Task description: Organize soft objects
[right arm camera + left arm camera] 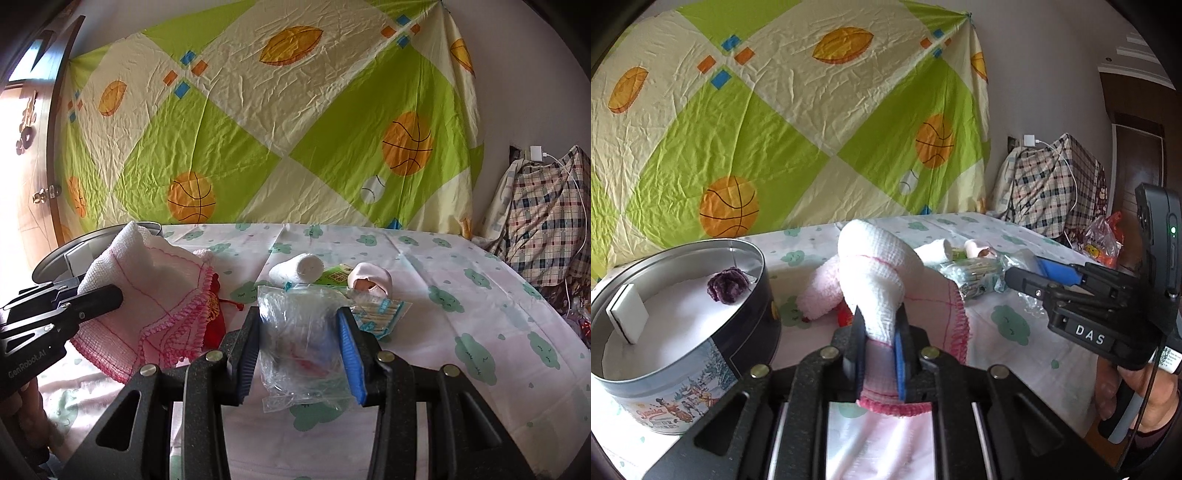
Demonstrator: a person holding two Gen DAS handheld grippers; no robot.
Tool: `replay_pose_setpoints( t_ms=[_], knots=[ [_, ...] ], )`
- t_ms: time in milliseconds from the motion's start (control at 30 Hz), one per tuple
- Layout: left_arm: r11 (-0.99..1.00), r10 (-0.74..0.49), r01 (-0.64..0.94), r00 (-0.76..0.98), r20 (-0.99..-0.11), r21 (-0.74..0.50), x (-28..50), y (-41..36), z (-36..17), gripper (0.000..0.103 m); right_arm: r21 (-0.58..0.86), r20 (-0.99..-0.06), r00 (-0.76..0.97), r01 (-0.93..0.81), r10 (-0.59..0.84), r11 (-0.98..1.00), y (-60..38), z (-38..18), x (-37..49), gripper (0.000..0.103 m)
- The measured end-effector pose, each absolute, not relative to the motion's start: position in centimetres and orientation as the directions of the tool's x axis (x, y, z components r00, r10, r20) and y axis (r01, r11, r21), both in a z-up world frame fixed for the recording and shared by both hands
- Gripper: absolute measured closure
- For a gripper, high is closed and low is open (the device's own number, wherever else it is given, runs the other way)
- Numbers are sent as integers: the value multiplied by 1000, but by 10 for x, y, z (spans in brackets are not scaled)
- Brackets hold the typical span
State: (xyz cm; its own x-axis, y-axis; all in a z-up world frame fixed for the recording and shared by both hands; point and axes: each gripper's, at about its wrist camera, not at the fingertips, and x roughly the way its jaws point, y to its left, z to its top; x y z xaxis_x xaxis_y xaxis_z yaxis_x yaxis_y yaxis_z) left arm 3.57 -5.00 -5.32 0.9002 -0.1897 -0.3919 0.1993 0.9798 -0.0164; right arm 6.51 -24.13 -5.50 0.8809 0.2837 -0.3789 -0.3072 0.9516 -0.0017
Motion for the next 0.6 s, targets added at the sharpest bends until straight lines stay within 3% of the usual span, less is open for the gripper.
replay_pose_setpoints(
  t_ms=[600],
  knots=[
    [988, -150, 156, 929, -338, -8, 25, -47, -51, 93, -19, -307, 910, -298, 278, 954, -245, -52, 55, 60]
  ],
)
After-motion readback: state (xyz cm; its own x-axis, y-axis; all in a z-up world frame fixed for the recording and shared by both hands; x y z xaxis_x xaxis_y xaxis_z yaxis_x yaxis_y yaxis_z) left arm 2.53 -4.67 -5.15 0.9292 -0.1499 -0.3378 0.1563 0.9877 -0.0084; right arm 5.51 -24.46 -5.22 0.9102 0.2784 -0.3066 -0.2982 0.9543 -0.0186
